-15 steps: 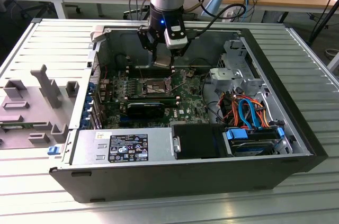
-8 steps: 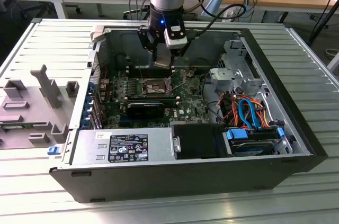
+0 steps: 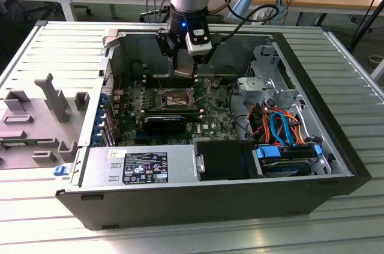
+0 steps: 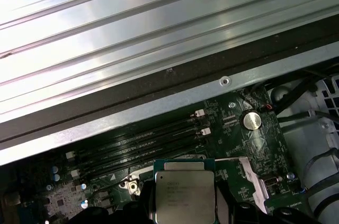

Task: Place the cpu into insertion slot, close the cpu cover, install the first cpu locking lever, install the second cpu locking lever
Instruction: 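Place the cpu into insertion slot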

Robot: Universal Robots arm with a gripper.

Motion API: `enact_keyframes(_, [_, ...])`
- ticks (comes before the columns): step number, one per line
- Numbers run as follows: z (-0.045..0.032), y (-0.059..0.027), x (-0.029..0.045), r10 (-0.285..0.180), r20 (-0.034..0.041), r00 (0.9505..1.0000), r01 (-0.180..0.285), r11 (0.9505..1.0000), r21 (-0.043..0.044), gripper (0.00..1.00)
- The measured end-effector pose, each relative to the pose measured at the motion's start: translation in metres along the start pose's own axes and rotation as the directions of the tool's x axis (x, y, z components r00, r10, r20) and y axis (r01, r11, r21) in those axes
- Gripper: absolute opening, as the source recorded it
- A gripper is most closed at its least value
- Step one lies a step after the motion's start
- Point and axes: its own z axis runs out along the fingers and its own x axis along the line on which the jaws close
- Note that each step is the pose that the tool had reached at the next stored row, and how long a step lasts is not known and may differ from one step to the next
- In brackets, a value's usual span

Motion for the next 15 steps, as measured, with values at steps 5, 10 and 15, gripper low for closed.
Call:
enact_keyframes(5, [0.0000, 0.0000, 0.0000, 0.006, 0.0007, 1.0000, -0.006, 1.0000, 0.0010, 0.55])
enact_keyframes(10, [0.0000, 0.0000, 0.0000, 0.010, 0.0013, 0.9999, -0.010, 0.9999, 0.0017, 0.55])
enact_keyframes(15, [0.0000, 0.0000, 0.0000, 0.014, 0.0019, 0.9999, -0.014, 0.9999, 0.0027, 0.55])
